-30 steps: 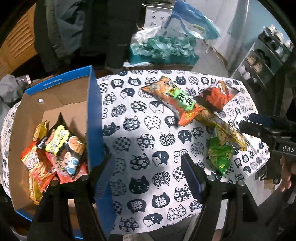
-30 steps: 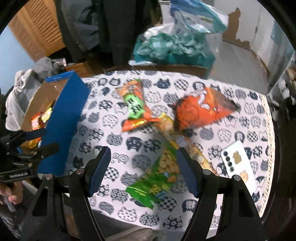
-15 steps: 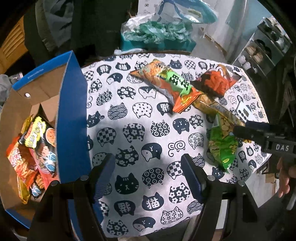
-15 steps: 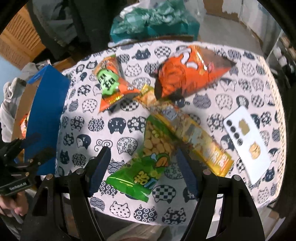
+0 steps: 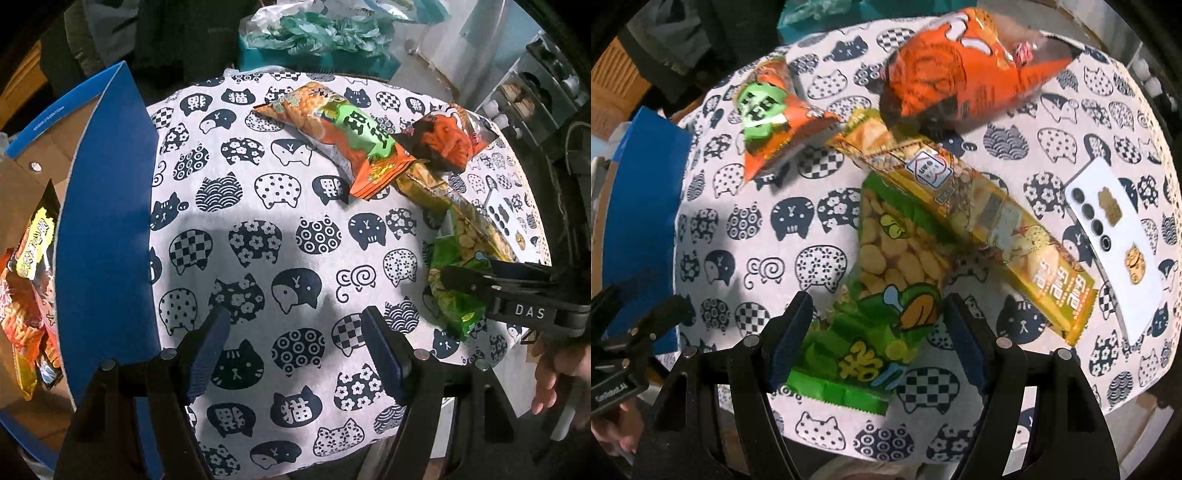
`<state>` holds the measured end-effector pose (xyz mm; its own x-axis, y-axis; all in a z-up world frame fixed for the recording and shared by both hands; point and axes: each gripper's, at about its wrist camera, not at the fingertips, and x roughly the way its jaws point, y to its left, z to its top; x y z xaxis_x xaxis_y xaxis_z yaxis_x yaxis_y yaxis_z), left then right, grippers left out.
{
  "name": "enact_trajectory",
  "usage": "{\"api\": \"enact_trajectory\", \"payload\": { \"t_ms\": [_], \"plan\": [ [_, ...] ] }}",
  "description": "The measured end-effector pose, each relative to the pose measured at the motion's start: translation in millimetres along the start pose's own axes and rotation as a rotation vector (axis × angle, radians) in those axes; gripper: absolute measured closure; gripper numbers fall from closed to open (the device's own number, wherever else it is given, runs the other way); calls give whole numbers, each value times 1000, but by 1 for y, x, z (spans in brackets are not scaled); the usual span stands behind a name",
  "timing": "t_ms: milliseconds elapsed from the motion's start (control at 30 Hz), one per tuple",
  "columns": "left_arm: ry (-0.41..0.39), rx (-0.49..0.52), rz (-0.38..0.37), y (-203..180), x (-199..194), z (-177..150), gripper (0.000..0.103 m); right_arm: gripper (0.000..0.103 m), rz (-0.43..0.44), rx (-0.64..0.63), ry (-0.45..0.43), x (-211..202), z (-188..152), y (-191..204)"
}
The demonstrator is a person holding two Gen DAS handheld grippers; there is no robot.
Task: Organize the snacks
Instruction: 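Grasp the green peanut bag from the pile with the right tool, then grasp the orange-green snack bag with the left tool while the right tool holds the green bag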
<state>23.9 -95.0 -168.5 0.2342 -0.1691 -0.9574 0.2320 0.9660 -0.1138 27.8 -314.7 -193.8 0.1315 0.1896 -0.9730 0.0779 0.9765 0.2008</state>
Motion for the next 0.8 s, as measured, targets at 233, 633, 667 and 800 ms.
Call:
{"api": "enact_trajectory", "payload": {
  "t_ms": [233,633,667,800],
  "plan": [
    [40,-17,-7,1,12,1,28,42,7,-7,6,13,0,1],
    [26,-85,-42,0,5,23,28,65,20,-168,-67,-5,-4,29],
    [18,-95,-48,0,3,28,28,66,12,-178,-86,-10,-3,30],
    [-2,-122,-46,-2,-2,47,25,66,4,-185,-139,-25,13,25]
  ]
}}
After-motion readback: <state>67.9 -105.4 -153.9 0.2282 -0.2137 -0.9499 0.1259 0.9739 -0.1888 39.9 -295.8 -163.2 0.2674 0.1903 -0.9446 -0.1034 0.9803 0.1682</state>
